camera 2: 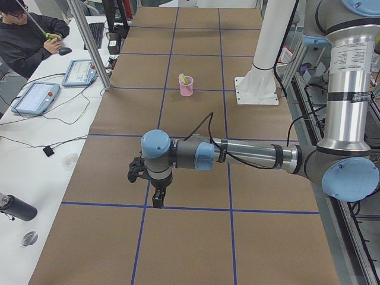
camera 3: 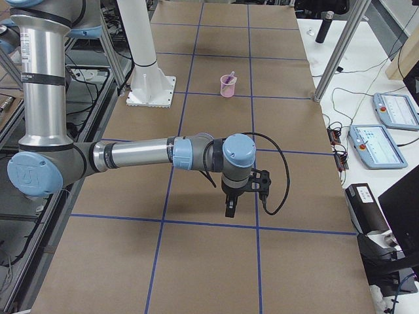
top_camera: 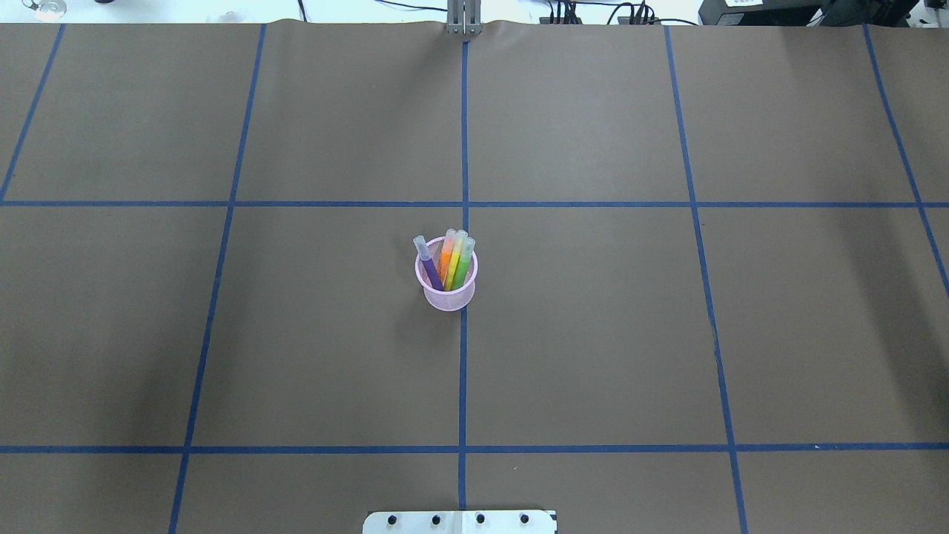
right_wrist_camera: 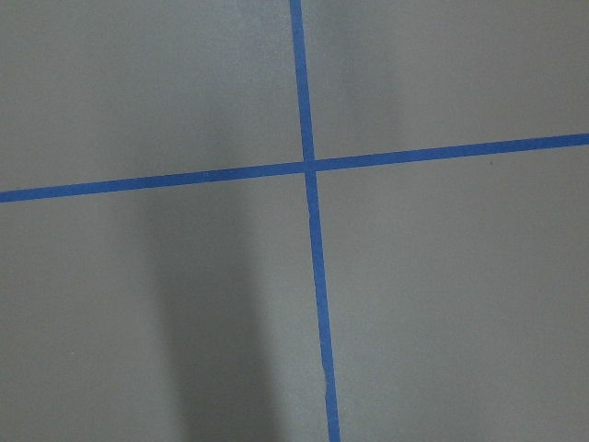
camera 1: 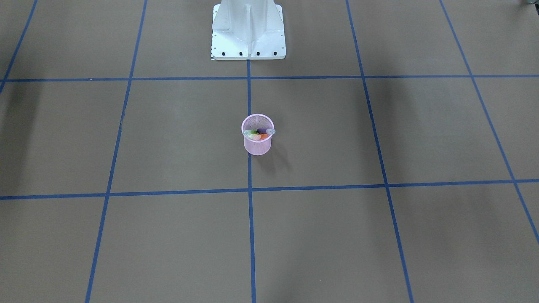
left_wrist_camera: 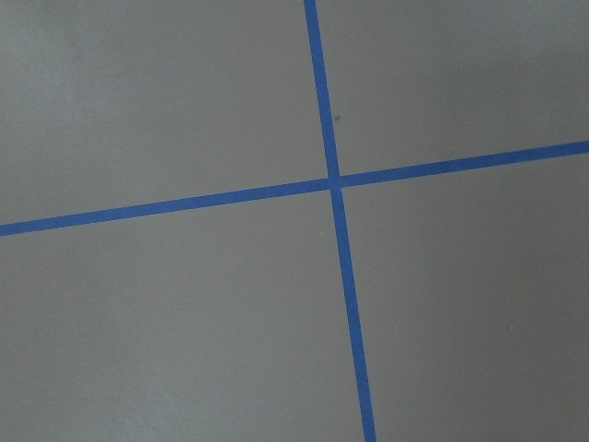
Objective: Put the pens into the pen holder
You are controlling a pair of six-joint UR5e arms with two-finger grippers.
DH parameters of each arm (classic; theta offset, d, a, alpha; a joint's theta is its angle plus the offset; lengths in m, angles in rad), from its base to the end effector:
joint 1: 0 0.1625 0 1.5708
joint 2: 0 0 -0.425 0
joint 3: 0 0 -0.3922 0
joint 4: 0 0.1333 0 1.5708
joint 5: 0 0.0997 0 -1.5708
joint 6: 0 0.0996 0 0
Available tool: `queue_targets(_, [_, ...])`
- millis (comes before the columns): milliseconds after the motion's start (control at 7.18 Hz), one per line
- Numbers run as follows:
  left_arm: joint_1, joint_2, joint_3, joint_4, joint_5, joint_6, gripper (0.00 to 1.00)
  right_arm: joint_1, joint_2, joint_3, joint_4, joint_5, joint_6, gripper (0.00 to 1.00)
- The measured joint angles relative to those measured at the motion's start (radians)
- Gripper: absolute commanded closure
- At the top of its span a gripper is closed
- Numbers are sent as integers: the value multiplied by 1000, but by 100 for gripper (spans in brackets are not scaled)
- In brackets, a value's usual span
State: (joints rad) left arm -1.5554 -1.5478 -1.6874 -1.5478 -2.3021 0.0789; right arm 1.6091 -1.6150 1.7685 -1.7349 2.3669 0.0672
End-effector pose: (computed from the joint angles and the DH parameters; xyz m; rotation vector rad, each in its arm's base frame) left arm -0.0593 -0.4864 0.6176 0.0907 0.7289 0.1158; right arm 0.0800 -0.4650 0.5978 -0.0216 -0.7962 0.1041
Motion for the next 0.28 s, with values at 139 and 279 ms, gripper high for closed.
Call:
queue_targets(139, [0, 0, 0, 0, 1, 0, 0, 0, 1, 1, 0, 0, -1, 0])
queue_targets(279, [0, 0, 0, 0, 3, -1, 0, 0, 1, 2, 0, 0, -1, 0])
